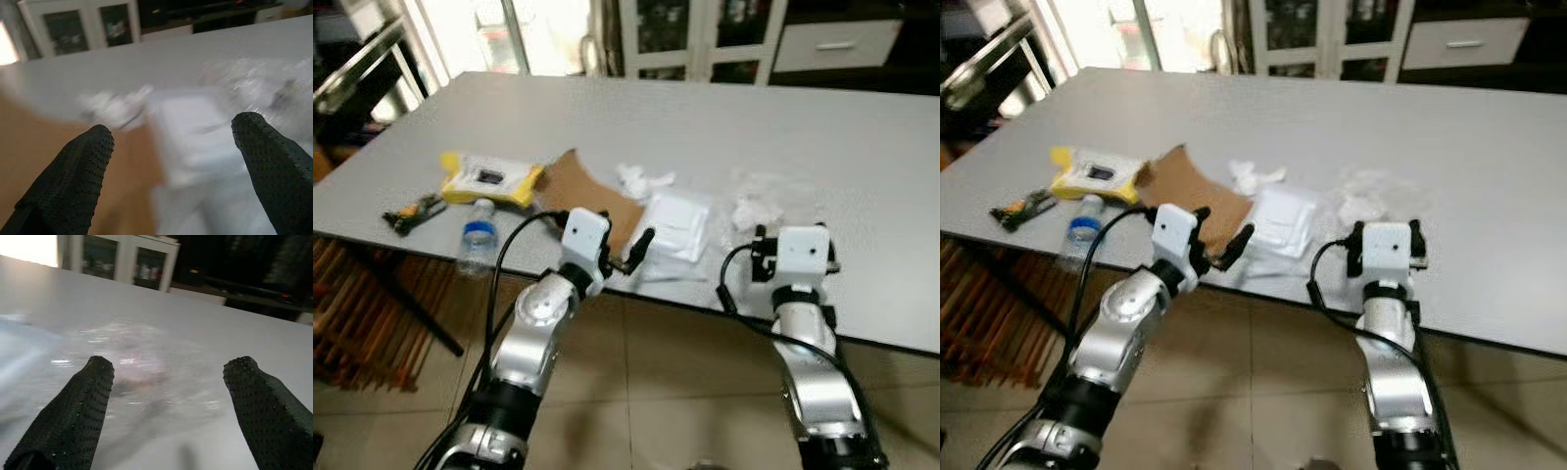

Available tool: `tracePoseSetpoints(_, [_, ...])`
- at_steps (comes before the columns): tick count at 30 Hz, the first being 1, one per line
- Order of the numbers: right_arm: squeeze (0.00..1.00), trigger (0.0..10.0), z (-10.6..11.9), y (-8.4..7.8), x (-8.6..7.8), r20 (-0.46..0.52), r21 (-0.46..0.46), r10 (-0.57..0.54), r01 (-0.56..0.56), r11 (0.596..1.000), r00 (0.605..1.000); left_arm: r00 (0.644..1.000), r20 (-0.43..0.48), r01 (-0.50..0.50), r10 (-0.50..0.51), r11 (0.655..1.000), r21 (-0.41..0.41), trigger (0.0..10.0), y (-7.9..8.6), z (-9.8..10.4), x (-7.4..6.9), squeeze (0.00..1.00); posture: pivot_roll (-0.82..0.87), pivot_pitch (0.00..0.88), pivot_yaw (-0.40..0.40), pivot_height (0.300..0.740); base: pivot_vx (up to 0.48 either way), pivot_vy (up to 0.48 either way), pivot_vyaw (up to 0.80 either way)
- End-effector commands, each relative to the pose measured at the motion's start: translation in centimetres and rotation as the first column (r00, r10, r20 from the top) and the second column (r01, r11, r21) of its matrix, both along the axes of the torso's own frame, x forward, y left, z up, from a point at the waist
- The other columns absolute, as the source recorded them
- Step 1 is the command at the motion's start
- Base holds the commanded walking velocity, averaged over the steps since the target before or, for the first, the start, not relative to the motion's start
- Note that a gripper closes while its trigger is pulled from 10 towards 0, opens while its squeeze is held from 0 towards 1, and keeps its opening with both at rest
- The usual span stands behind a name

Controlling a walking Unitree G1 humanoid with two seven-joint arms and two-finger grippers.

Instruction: Picking trash to rubbish bin

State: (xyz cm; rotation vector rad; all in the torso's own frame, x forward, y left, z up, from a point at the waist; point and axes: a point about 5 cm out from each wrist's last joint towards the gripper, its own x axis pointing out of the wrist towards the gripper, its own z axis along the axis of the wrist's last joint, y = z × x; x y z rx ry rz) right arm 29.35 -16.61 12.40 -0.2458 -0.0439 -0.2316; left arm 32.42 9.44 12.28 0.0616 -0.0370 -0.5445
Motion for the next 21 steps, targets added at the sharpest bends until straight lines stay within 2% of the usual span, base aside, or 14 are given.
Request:
tracePoseSetpoints(1, [0.00,10.0,0.6,0.4,0.0,0.023,0.003,0.023,-0.023,1.000,0.999,1.000,0.003,-0.014,0.014,1.000,-0.013,10.0,0.3,0.2,-0.1,0.00,-0.08,0.073,0.085,0.740,0.000,0.000,0.00])
tracePoseSetpoints(9, [0.00,10.0,2.1,1.3,0.5,0.057,0.060,0.054,-0.058,0.997,0.997,1.000,0.001,-0.017,0.017,1.000,-0.004,10.0,0.7,0.3,-0.3,0.00,-0.07,0.081,0.088,0.740,0.000,0.000,0.00])
tracePoseSetpoints(21, [0.00,10.0,2.4,1.6,1.2,0.069,0.091,0.029,-0.035,0.995,0.997,1.000,0.009,-0.013,0.013,1.000,0.001,10.0,1.3,0.8,-0.5,0.00,-0.03,0.097,0.104,0.740,0.000,0.000,0.00])
